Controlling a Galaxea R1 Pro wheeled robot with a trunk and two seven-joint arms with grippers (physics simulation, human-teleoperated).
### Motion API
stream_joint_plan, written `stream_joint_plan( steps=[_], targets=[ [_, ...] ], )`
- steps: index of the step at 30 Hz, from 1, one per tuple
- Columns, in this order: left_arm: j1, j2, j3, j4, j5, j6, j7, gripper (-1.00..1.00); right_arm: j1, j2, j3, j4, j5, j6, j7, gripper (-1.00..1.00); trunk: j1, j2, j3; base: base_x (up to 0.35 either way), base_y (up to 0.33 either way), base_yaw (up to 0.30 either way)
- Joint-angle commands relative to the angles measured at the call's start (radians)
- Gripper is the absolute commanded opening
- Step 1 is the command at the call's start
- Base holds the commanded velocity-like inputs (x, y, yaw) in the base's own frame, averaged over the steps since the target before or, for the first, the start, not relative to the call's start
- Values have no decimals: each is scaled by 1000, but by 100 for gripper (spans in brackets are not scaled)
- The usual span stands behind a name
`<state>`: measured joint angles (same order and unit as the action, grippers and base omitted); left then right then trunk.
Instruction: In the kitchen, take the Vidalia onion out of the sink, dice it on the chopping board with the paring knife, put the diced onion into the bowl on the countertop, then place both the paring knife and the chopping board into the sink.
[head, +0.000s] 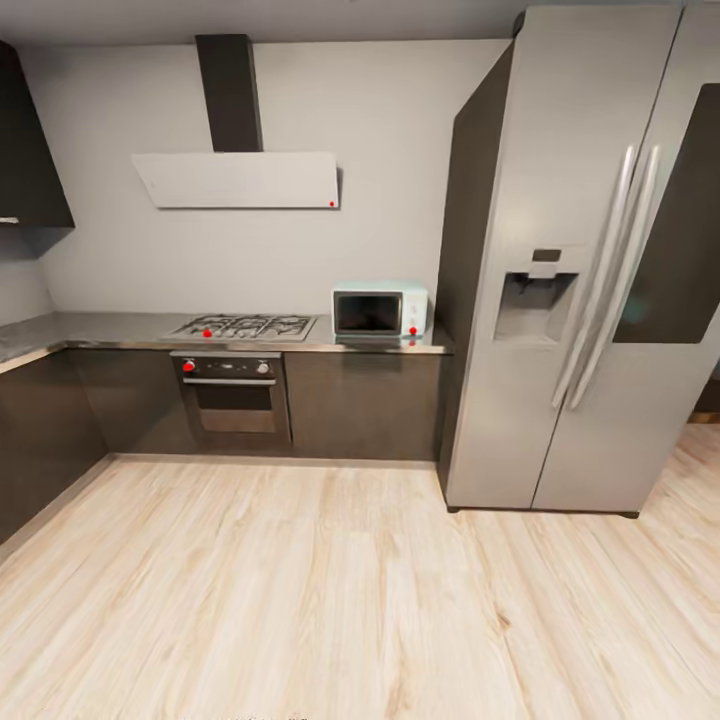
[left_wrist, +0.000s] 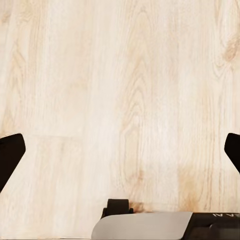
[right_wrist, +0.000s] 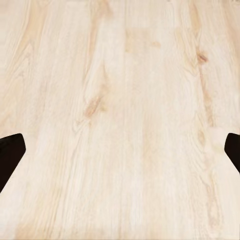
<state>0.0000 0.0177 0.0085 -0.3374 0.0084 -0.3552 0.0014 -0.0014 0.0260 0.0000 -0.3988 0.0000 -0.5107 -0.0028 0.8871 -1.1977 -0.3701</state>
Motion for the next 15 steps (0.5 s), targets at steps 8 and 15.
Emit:
stream_joint_plan(
  steps=[8, 15],
  targets=[
    [0, 0, 1, -1, 1, -2, 0, 100, 0, 0, 0, 0, 1, -3, 0, 100, -31, 56, 24, 0, 0, 276],
    [0, 2, 1, 0, 1, -2, 0, 100, 0, 0, 0, 0, 0, -2, 0, 100, -58, 105, 46, 0, 0, 276]
  ],
)
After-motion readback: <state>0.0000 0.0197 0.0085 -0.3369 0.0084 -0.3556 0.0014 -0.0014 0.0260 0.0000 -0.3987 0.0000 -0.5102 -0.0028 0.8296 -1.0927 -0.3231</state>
